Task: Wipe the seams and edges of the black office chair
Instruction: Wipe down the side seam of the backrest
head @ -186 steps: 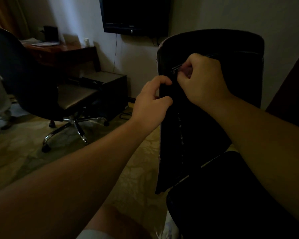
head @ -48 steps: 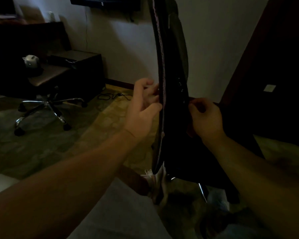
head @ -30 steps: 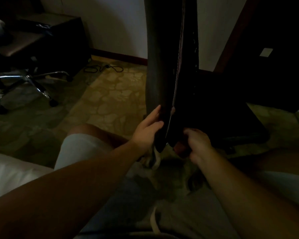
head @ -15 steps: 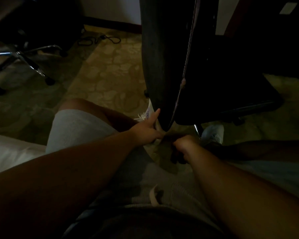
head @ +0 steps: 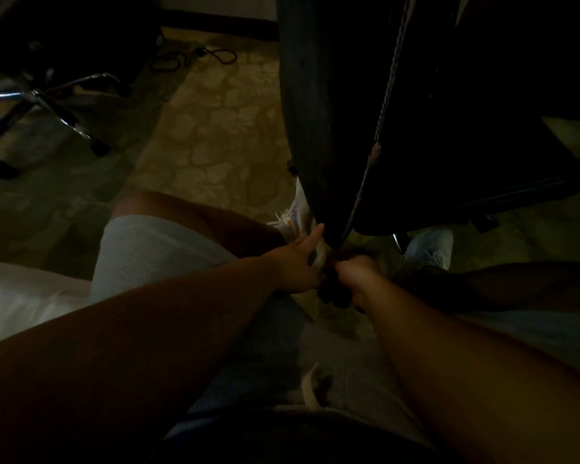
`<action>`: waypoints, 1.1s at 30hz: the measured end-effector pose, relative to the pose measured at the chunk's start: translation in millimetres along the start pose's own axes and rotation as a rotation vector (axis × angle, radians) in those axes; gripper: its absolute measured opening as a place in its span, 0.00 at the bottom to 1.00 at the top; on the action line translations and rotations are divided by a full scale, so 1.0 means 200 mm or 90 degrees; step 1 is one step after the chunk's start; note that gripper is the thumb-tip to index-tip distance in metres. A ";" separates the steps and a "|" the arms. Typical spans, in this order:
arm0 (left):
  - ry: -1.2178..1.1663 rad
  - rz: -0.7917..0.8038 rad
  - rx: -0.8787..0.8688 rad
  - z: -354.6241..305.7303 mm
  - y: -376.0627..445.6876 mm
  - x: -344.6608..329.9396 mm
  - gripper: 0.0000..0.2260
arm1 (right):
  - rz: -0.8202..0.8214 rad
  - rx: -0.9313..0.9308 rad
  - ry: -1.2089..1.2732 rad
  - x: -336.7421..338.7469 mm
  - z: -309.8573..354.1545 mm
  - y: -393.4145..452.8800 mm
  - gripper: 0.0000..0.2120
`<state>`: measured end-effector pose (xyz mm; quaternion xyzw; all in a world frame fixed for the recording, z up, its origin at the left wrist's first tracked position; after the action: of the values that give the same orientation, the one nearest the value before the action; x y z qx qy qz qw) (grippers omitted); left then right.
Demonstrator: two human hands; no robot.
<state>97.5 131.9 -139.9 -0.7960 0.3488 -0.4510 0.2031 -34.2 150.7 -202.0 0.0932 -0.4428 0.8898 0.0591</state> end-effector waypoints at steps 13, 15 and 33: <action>-0.015 -0.006 -0.024 0.03 0.05 -0.01 0.50 | 0.041 -0.086 0.087 -0.04 -0.03 0.02 0.09; -0.006 -0.012 -0.027 0.03 0.06 -0.01 0.50 | 0.043 -0.089 0.093 -0.05 -0.03 0.03 0.09; -0.019 -0.012 -0.044 0.01 0.08 -0.02 0.48 | 0.033 -0.033 0.069 -0.01 0.02 0.02 0.09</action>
<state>91.2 125.0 -153.3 -0.8125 0.3534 -0.4288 0.1763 -32.4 143.8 -203.5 0.0318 -0.4640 0.8831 0.0623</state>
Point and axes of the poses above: each hand's wrist, its own y-axis towards the middle knuckle, its own x-axis out of the back of the hand, z = x × y, the point moved 10 cm from there along y, towards the middle knuckle, and after that the axes turned 6 degrees about y, right-handed, at the moved point
